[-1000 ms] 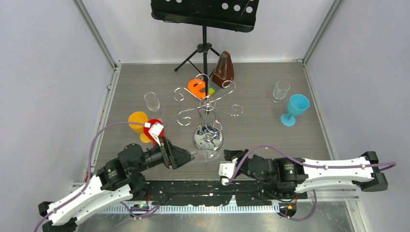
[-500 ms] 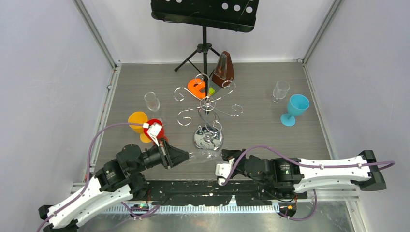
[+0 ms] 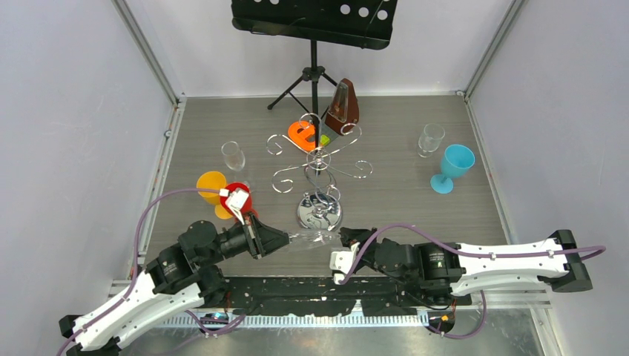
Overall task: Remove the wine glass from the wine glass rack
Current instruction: Place the wine glass at the center of the board.
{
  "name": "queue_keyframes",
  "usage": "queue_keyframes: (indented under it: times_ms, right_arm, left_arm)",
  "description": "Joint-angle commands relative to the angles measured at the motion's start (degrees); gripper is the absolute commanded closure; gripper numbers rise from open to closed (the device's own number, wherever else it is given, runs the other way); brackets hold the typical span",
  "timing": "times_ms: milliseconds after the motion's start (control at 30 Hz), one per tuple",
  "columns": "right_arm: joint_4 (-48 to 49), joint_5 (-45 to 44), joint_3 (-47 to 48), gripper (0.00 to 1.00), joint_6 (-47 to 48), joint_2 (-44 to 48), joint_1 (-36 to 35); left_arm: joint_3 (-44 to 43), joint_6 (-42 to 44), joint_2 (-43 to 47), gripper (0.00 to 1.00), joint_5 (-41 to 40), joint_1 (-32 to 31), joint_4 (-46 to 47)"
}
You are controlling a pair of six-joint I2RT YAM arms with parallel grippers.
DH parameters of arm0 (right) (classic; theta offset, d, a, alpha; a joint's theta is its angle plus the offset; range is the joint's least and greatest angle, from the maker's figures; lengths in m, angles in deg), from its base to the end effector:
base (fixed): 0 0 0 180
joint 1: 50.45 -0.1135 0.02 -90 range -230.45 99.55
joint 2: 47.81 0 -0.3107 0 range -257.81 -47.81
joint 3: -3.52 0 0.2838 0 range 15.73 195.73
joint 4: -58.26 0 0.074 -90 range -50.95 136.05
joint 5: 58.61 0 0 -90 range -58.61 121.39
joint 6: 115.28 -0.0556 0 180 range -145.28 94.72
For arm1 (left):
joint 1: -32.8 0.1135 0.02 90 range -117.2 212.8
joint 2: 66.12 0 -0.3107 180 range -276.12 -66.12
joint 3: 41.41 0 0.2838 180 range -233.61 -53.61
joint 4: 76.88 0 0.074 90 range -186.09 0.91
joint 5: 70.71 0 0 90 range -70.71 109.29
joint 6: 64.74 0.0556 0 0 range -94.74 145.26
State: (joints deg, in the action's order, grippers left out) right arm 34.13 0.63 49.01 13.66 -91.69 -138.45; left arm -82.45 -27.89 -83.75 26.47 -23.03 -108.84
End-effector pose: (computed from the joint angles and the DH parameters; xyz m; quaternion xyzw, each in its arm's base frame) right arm 0.0351 0.1911 0.2902 -0.6516 0.4899 0.0217 0.5788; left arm 0.0572 -0.0966 0.3012 0.0585 0.7552 -0.5576 0.3396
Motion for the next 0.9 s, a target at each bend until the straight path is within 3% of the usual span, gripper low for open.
queue_keyframes:
  times_ms: [0,67,133,333,867]
  right_arm:
    - [5.2,-2.5,1.0,0.80,-0.7,1.3,0.0]
    - [4.9,-2.7,0.4,0.66,-1.0,2.0,0.0]
    - [4.8,-2.8,-0.4,0.59,-1.3,2.8,0.0]
    - [3.6,-1.0,-1.3,0.45,-3.9,6.8,0.0]
    - [3.7,-1.1,-3.0,0.41,-7.6,9.0,0.0]
  left_arm:
    - [-3.2,3.5,-0.4,1.00,-2.0,0.1,-4.6]
    - [-5.4,5.1,-0.3,1.00,-4.9,0.1,-8.4]
    - [-7.4,6.4,0.0,1.00,-7.5,0.1,-11.4]
    - [-12.8,9.5,-0.5,1.00,-14.9,0.1,-18.8]
    - [-28.7,14.6,-10.9,1.00,-29.5,0.1,-41.1]
